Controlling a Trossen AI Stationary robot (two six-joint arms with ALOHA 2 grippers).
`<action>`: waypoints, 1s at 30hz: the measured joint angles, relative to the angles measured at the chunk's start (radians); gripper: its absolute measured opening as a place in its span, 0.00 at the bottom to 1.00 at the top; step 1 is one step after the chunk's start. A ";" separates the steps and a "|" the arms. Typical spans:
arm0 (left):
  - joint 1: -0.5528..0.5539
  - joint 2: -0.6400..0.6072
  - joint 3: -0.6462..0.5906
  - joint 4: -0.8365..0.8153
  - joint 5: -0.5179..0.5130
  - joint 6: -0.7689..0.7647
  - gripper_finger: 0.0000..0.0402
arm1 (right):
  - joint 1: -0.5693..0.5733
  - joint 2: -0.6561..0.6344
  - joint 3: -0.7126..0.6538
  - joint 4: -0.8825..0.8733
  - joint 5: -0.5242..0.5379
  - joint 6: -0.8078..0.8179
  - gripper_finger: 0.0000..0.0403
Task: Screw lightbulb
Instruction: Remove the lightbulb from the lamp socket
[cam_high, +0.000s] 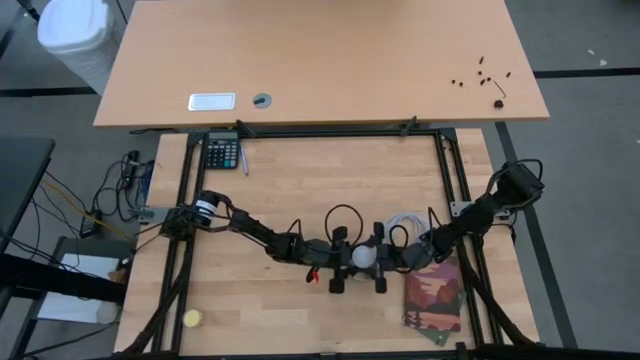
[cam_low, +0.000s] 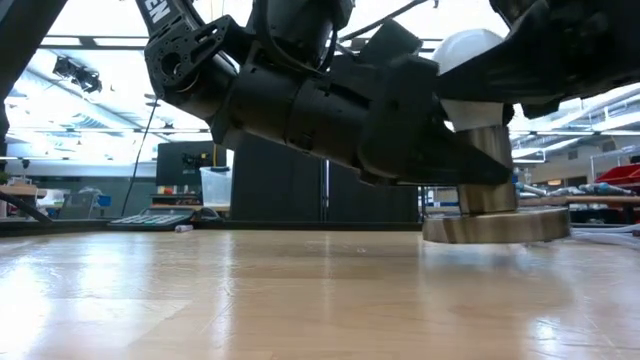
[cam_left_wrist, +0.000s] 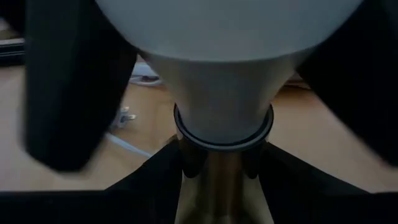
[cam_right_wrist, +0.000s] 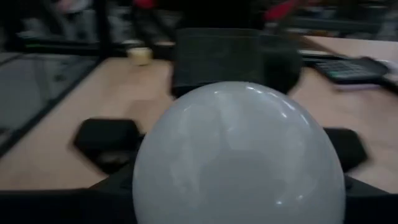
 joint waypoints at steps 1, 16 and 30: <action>0.000 0.000 0.000 -0.001 0.026 0.009 0.47 | -0.002 0.000 0.000 0.001 -0.042 -0.011 0.62; 0.002 0.000 -0.001 0.020 0.200 0.015 0.47 | -0.134 0.000 0.000 0.043 -0.482 -0.048 0.67; 0.001 0.000 0.000 0.014 0.144 -0.022 0.47 | -0.128 -0.109 0.001 -0.132 -0.358 -0.064 0.92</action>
